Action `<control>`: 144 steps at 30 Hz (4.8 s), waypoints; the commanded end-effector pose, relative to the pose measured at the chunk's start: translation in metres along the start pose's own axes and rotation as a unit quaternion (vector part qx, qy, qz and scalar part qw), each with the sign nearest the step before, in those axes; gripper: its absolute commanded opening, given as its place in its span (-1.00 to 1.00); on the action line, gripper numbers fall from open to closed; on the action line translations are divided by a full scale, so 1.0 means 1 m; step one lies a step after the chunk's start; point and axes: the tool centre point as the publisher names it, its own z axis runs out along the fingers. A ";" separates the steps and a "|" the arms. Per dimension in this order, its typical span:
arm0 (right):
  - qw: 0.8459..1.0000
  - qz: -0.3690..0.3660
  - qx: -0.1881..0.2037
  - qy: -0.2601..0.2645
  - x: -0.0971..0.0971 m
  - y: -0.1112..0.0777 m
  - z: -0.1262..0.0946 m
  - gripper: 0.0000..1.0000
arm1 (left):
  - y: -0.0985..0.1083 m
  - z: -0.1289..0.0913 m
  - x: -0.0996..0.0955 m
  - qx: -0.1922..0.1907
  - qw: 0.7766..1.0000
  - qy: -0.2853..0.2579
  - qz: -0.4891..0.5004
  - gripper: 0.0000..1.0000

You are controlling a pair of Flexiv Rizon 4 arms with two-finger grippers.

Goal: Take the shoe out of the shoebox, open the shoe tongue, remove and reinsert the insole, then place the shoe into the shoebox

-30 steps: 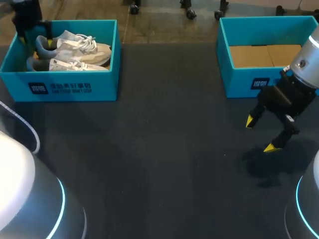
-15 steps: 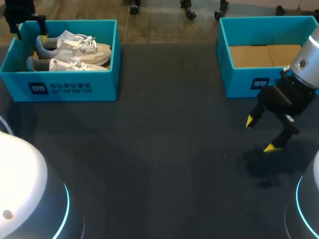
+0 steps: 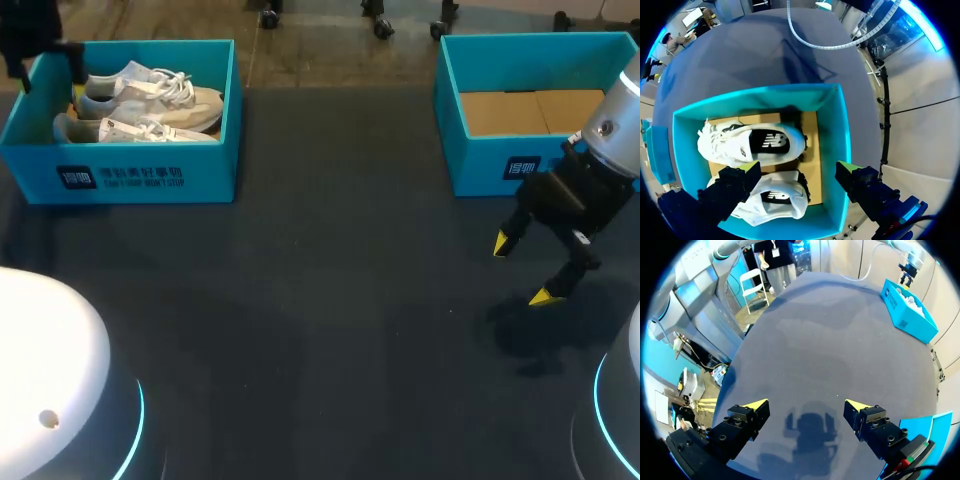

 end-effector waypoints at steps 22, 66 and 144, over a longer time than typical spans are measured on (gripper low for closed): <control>1.000 0.000 0.001 0.000 0.000 0.000 0.001 1.00 | -0.032 0.029 -0.009 -0.018 0.999 0.020 -0.045 1.00; 1.000 0.000 0.001 0.000 0.000 0.000 0.001 1.00 | -0.021 0.102 0.000 0.003 0.999 -0.001 -0.044 0.97; 1.000 0.000 0.001 0.000 0.000 0.000 0.001 1.00 | -0.013 0.041 0.004 0.009 0.989 0.024 -0.148 -1.00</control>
